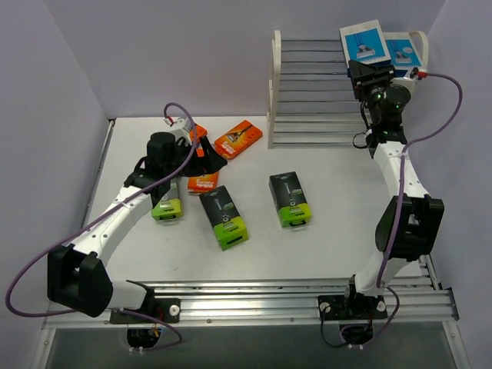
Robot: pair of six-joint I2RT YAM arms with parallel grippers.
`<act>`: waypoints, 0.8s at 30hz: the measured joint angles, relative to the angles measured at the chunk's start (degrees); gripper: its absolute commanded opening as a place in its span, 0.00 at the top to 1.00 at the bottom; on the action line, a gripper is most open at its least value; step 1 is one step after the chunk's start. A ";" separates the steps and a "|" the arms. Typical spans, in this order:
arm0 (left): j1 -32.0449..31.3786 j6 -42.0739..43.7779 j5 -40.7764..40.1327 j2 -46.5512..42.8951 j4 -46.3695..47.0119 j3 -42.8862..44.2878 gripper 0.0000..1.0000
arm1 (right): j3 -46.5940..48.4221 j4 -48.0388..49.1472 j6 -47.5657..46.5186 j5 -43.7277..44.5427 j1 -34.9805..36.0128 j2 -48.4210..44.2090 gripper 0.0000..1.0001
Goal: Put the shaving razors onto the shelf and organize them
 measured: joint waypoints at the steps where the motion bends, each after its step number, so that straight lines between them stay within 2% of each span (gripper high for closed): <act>1: -0.02 0.00 -0.02 0.07 -0.02 0.00 0.06 | 0.31 0.00 0.22 -0.24 -0.13 0.55 1.00; 24: -0.04 0.02 0.07 1.81 -1.16 0.00 0.06 | 7.04 0.00 1.25 -0.94 -1.25 8.46 1.00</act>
